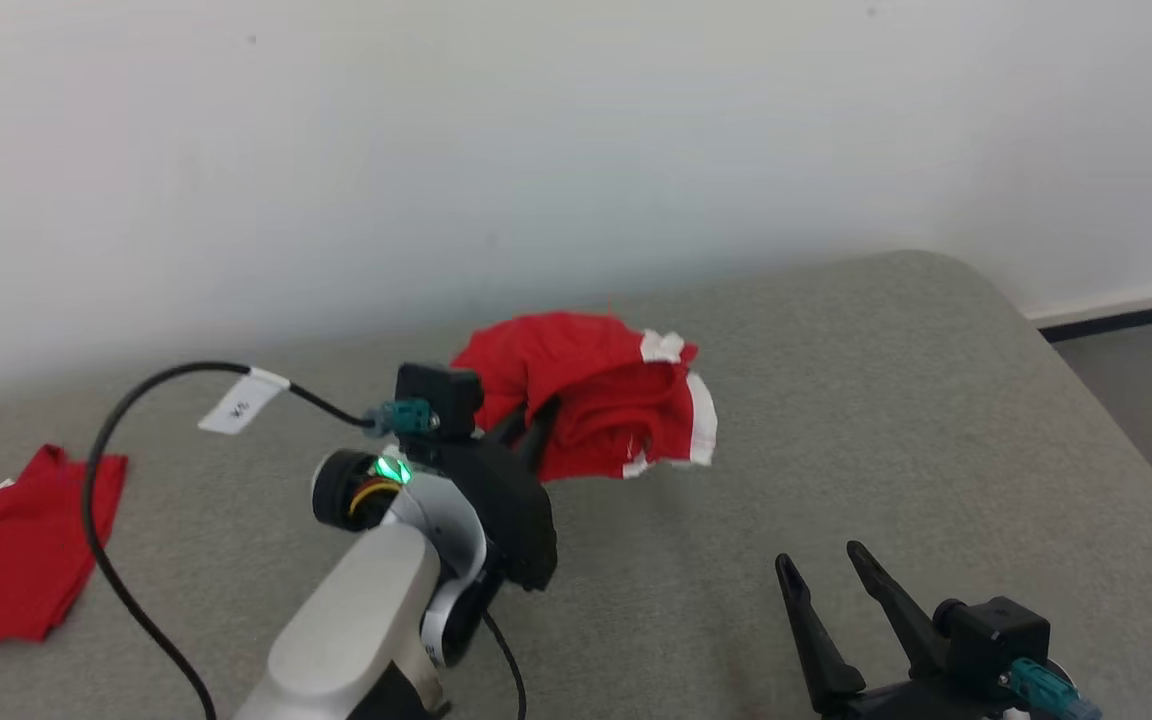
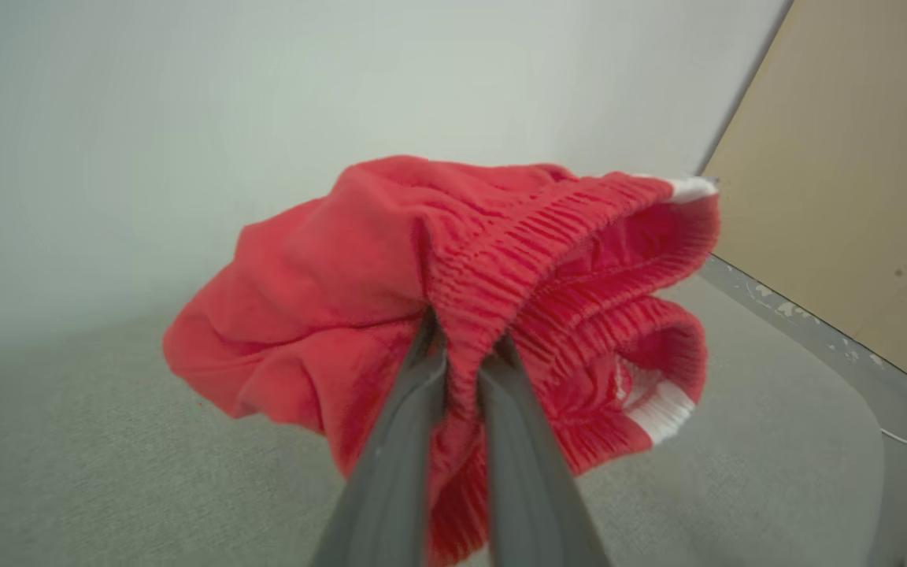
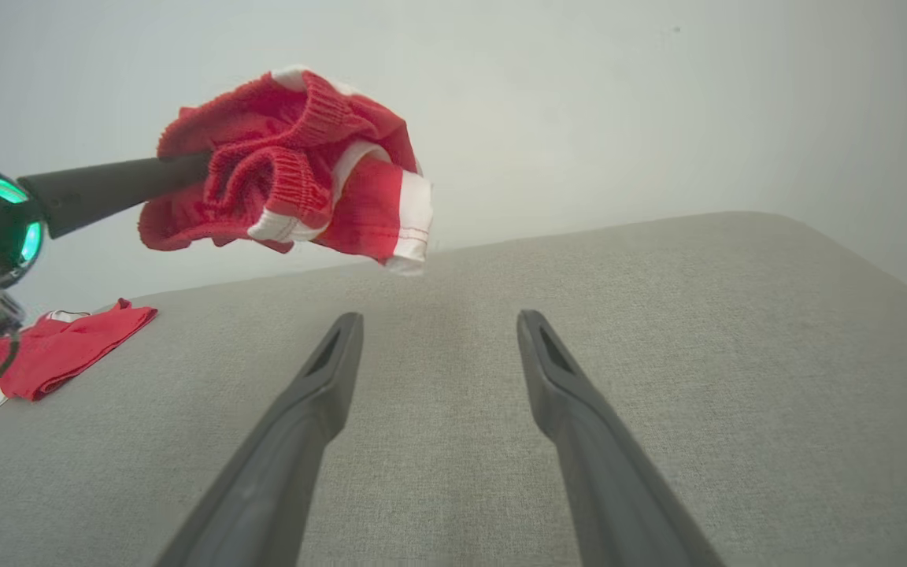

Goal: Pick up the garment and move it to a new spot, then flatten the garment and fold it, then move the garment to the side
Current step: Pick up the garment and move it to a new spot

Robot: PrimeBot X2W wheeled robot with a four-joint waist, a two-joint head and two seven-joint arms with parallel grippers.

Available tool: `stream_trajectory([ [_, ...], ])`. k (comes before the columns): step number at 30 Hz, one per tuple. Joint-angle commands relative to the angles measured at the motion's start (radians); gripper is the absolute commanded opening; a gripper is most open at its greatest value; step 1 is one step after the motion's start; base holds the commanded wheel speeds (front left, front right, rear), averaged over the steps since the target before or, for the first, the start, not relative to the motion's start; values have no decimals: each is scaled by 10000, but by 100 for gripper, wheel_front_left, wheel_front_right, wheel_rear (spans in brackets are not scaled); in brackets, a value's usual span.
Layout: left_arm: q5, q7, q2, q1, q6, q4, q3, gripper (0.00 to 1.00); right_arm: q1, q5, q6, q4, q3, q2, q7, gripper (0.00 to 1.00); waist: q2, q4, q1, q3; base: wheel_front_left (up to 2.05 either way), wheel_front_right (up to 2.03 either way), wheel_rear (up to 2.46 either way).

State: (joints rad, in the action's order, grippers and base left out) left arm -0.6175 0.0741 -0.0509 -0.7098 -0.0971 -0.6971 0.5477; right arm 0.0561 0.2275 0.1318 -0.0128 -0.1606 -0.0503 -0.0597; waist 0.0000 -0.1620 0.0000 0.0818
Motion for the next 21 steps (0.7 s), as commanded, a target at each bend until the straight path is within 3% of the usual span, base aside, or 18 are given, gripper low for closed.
stream_trajectory([
  [1,-154,-272,0,379,110,15,302,0,-96,32,-21,-41,-61,-2,-15,100,0,-1120,0,-491,0,0,0],
  [6,226,-768,-13,824,344,-751,1243,0,-249,93,-21,-12,-272,0,-61,100,0,-1424,0,-738,0,0,0],
  [12,574,-1450,-8,853,268,-1856,1923,0,-464,168,-21,98,-449,0,-39,100,0,-1404,0,-862,0,0,0],
  [13,615,-1575,-3,830,245,-2004,1987,24,-489,187,-21,125,-444,-1,-18,100,0,-1361,0,-864,0,0,0],
  [14,605,-1672,-1,814,222,-2126,2045,77,-494,191,-21,137,-428,-3,3,100,0,-1291,0,-857,0,0,0],
  [15,605,-1672,-1,814,222,-2126,2045,77,-494,191,-21,137,-428,-3,3,100,0,-1291,0,-857,0,0,0],
  [16,523,-1757,-7,814,230,-2238,2055,100,-481,195,-21,156,-415,-3,8,100,0,-1222,0,-842,0,0,0],
  [21,-157,-2410,-4,955,335,-2367,1862,100,-313,215,-21,247,-207,-1,51,100,0,-677,0,-619,0,0,0],
])
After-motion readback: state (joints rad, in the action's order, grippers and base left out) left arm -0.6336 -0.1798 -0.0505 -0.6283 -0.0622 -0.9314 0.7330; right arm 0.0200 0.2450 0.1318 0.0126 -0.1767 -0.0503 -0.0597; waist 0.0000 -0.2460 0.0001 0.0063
